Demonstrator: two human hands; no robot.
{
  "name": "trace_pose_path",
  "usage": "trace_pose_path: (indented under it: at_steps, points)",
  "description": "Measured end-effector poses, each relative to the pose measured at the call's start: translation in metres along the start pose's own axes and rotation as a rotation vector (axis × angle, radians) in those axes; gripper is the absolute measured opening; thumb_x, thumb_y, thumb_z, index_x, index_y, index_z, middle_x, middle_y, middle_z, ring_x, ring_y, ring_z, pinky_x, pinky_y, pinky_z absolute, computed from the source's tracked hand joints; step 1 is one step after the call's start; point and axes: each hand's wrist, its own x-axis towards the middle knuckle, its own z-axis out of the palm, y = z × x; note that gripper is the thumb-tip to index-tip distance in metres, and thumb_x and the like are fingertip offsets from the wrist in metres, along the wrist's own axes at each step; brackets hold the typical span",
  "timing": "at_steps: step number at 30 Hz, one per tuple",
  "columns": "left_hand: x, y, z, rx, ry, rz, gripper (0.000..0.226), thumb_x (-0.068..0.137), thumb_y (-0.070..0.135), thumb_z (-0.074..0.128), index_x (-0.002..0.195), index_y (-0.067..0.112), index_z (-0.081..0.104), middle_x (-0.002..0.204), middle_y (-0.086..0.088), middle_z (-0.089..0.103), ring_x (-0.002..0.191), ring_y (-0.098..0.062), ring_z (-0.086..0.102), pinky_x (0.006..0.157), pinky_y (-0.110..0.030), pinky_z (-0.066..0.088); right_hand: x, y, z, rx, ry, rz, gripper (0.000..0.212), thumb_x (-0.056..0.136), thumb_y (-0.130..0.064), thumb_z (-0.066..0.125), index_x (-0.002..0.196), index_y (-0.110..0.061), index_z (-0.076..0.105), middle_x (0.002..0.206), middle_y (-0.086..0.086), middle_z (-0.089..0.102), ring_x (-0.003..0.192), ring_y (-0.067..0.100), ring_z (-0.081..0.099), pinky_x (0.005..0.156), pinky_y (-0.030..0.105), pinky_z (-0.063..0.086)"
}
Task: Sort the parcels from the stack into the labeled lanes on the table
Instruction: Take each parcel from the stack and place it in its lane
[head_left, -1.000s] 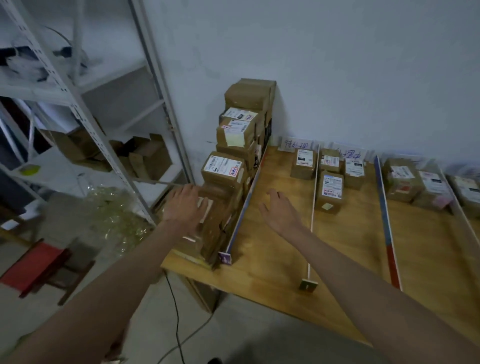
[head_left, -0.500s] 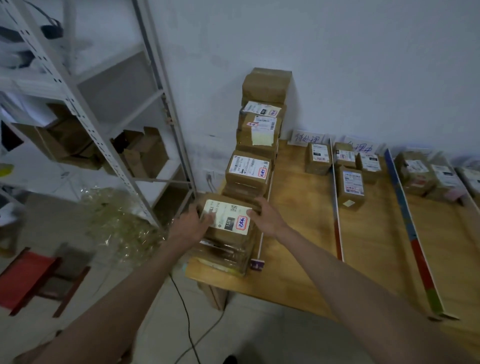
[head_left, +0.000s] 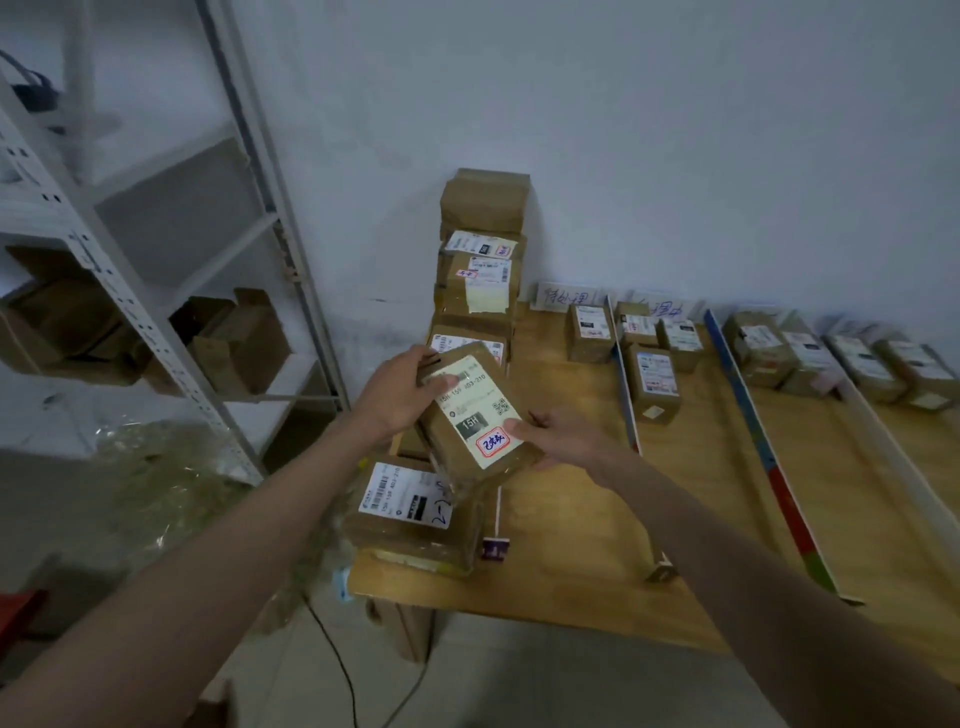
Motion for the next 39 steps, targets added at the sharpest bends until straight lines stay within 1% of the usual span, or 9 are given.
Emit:
trace_pose_path:
  at_steps: [6,10,13,17,23,26,28,31,39]
  points:
    - [0.020,0.046,0.028,0.015,-0.003,0.122,0.057,0.096,0.053,0.052,0.141,0.019,0.045,0.141,-0.004,0.052,0.128,-0.024,0.050,0.105,-0.045,0.044,-0.021,0.023,-0.033,0.000,0.211,0.045,0.030,0.100,-0.034,0.055,0.118,-0.012,0.064,0.112,0.000,0.070,0.101,0.015,0.065,0.071,0.027,0.060]
    - [0.018,0.075,0.060,0.150,-0.036,0.187,0.050,0.103,0.049,0.036,0.142,0.019,0.043,0.146,-0.005,0.046,0.133,-0.025,0.043,0.106,-0.042,0.037,-0.041,0.051,-0.059,-0.006,0.363,0.128,0.032,0.100,-0.037,0.054,0.111,-0.009,0.065,0.107,0.004,0.071,0.099,0.022,0.068,0.083,0.040,0.060]
    - [0.017,0.084,0.084,0.285,-0.083,0.250,0.050,0.104,0.047,0.033,0.140,0.015,0.046,0.144,-0.007,0.047,0.130,-0.026,0.046,0.106,-0.041,0.040,-0.055,0.072,-0.076,0.017,0.438,0.225,0.035,0.100,-0.040,0.052,0.111,-0.009,0.064,0.103,0.003,0.071,0.094,0.019,0.068,0.083,0.036,0.058]
    - [0.016,0.101,0.122,0.482,-0.155,0.298,0.055,0.103,0.049,0.033,0.145,0.015,0.041,0.146,-0.008,0.045,0.130,-0.027,0.046,0.107,-0.040,0.040,-0.080,0.106,-0.103,0.089,0.530,0.297,0.037,0.100,-0.038,0.052,0.114,-0.006,0.063,0.101,0.002,0.070,0.088,0.013,0.067,0.066,0.024,0.055]
    - [0.013,0.146,0.184,0.608,-0.212,0.365,0.053,0.103,0.048,0.032,0.144,0.016,0.042,0.145,-0.005,0.045,0.132,-0.025,0.044,0.109,-0.037,0.033,-0.122,0.153,-0.152,0.172,0.642,0.356,0.022,0.101,-0.034,0.052,0.106,-0.013,0.057,0.090,-0.004,0.063,0.081,0.011,0.062,0.068,0.026,0.055]
    - [0.011,0.174,0.219,0.605,-0.230,0.390,0.052,0.102,0.048,0.034,0.142,0.017,0.044,0.144,-0.005,0.046,0.131,-0.024,0.044,0.110,-0.036,0.032,-0.136,0.184,-0.184,0.117,0.687,0.375,0.042,0.099,-0.039,0.054,0.120,-0.003,0.064,0.105,0.006,0.069,0.090,0.021,0.067,0.061,0.028,0.057]
    - [0.010,0.194,0.241,0.596,-0.242,0.397,0.052,0.102,0.048,0.034,0.142,0.017,0.045,0.145,-0.004,0.046,0.133,-0.024,0.043,0.112,-0.036,0.030,-0.146,0.203,-0.206,0.102,0.696,0.396,0.049,0.098,-0.042,0.054,0.121,0.000,0.065,0.109,0.011,0.070,0.094,0.026,0.069,0.070,0.036,0.061]
    - [0.006,0.226,0.274,0.589,-0.254,0.398,0.054,0.103,0.049,0.032,0.144,0.017,0.043,0.149,-0.004,0.043,0.136,-0.024,0.040,0.114,-0.036,0.028,-0.160,0.228,-0.240,0.109,0.694,0.414,0.049,0.098,-0.042,0.054,0.119,0.000,0.065,0.110,0.012,0.069,0.095,0.026,0.068,0.078,0.038,0.060]
    - [0.003,0.301,0.349,0.605,-0.261,0.396,0.056,0.103,0.050,0.030,0.147,0.017,0.040,0.148,-0.004,0.042,0.136,-0.025,0.038,0.115,-0.037,0.027,-0.192,0.287,-0.320,0.125,0.707,0.401,0.043,0.099,-0.040,0.052,0.115,-0.002,0.067,0.103,0.008,0.070,0.088,0.021,0.066,0.076,0.038,0.058]
